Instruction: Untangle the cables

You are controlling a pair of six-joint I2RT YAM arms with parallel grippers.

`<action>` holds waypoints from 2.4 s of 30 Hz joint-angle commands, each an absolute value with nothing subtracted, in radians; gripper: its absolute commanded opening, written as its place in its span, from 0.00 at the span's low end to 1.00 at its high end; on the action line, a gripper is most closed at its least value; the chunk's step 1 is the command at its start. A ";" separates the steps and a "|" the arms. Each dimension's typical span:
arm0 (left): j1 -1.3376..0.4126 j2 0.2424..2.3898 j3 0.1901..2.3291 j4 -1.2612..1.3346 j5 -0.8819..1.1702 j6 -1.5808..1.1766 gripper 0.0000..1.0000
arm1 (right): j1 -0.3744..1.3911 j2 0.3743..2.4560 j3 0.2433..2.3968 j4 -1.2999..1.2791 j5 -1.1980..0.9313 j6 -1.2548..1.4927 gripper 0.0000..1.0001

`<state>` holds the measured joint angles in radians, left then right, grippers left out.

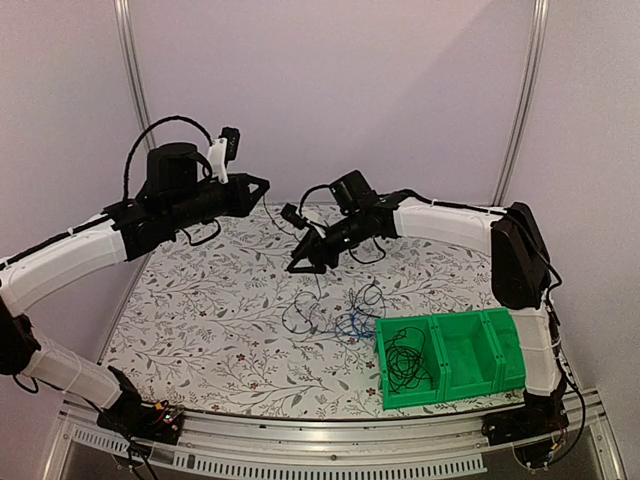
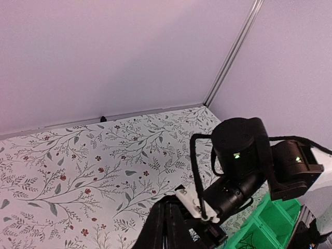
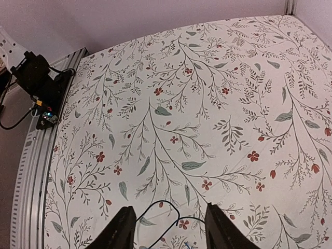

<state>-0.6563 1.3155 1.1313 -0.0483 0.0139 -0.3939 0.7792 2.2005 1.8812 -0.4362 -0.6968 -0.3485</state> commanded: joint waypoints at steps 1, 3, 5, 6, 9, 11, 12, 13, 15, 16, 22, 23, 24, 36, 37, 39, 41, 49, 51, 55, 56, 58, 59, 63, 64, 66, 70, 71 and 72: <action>-0.680 1.245 1.221 -0.074 -0.030 -0.402 0.00 | 0.778 2.271 1.917 -0.389 -0.715 -0.222 0.21; -0.683 1.215 1.276 -0.089 -0.072 -0.387 0.00 | 0.778 2.280 1.908 -0.381 -0.737 -0.202 0.13; -0.683 1.187 1.335 -0.090 -0.120 -0.373 0.00 | 0.778 2.282 1.898 -0.376 -0.755 -0.187 0.12; -0.683 1.176 1.367 -0.088 -0.142 -0.363 0.00 | 0.778 2.281 1.892 -0.373 -0.760 -0.183 0.12; -0.685 1.158 1.466 -0.081 -0.192 -0.329 0.00 | 0.778 2.287 1.883 -0.372 -0.765 -0.177 0.08; -0.685 1.157 1.519 -0.080 -0.203 -0.310 0.00 | 0.778 2.291 1.879 -0.371 -0.772 -0.178 0.00; -0.684 1.159 1.541 -0.078 -0.206 -0.300 0.00 | 0.778 2.293 1.877 -0.371 -0.774 -0.178 0.00; -0.685 1.161 1.563 -0.079 -0.208 -0.293 0.00 | 0.778 2.296 1.875 -0.372 -0.779 -0.178 0.00; -0.684 1.168 1.595 -0.080 -0.209 -0.283 0.00 | 0.778 2.299 1.870 -0.373 -0.783 -0.179 0.00; -0.684 1.170 1.607 -0.080 -0.208 -0.281 0.00 | 0.778 2.301 1.869 -0.373 -0.782 -0.179 0.00; -0.685 1.179 1.622 -0.091 -0.224 -0.252 0.00 | 0.778 2.306 1.877 -0.388 -0.782 -0.185 0.00; -0.685 1.180 1.604 -0.103 -0.236 -0.250 0.00 | 0.777 2.301 1.879 -0.392 -0.776 -0.190 0.00; -0.685 1.182 1.584 -0.118 -0.243 -0.250 0.00 | 0.778 2.294 1.879 -0.395 -0.769 -0.194 0.00; -0.669 1.073 0.991 0.001 -0.260 -0.337 0.47 | 0.778 2.114 1.912 -0.426 -0.760 -0.237 0.00; -0.663 1.075 0.954 0.029 -0.238 -0.333 0.49 | 0.778 2.102 1.913 -0.426 -0.764 -0.239 0.00; -0.650 1.091 0.888 0.081 -0.163 -0.320 0.52 | 0.778 2.083 1.913 -0.425 -0.777 -0.239 0.00; -0.643 1.117 0.833 0.148 -0.060 -0.296 0.53 | 0.778 2.069 1.913 -0.422 -0.786 -0.237 0.00; -0.626 1.238 0.740 0.371 0.364 -0.294 0.55 | 0.778 2.049 1.919 -0.425 -0.762 -0.251 0.00; -0.620 1.263 0.736 0.412 0.425 -0.316 0.56 | 0.778 2.048 1.920 -0.426 -0.760 -0.256 0.00; -0.618 1.327 0.759 0.410 0.438 -0.320 0.51 | 0.778 2.046 1.921 -0.424 -0.764 -0.256 0.00; -0.617 1.342 0.762 0.413 0.438 -0.321 0.49 | 0.778 2.044 1.921 -0.422 -0.764 -0.254 0.00; -0.617 1.372 0.764 0.426 0.444 -0.329 0.45 | 0.778 2.038 1.922 -0.422 -0.764 -0.252 0.00; -0.617 1.386 0.763 0.437 0.451 -0.336 0.42 | 0.778 2.036 1.922 -0.422 -0.760 -0.254 0.00; -0.615 1.437 0.739 0.524 0.473 -0.375 0.23 | 0.778 2.003 1.919 -0.409 -0.749 -0.242 0.00; -0.615 1.452 0.732 0.554 0.475 -0.385 0.18 | 0.779 1.993 1.919 -0.404 -0.758 -0.236 0.00; -0.615 1.492 0.731 0.602 0.473 -0.402 0.13 | 0.779 1.970 1.920 -0.393 -0.773 -0.221 0.00; -0.614 1.620 0.768 0.698 0.465 -0.427 0.08 | 0.779 1.914 1.921 -0.375 -0.820 -0.187 0.00; -0.614 1.662 0.779 0.731 0.469 -0.442 0.06 | 0.779 1.907 1.920 -0.374 -0.839 -0.179 0.00; -0.614 1.704 0.794 0.763 0.473 -0.460 0.03 | 0.780 1.898 1.919 -0.374 -0.854 -0.172 0.00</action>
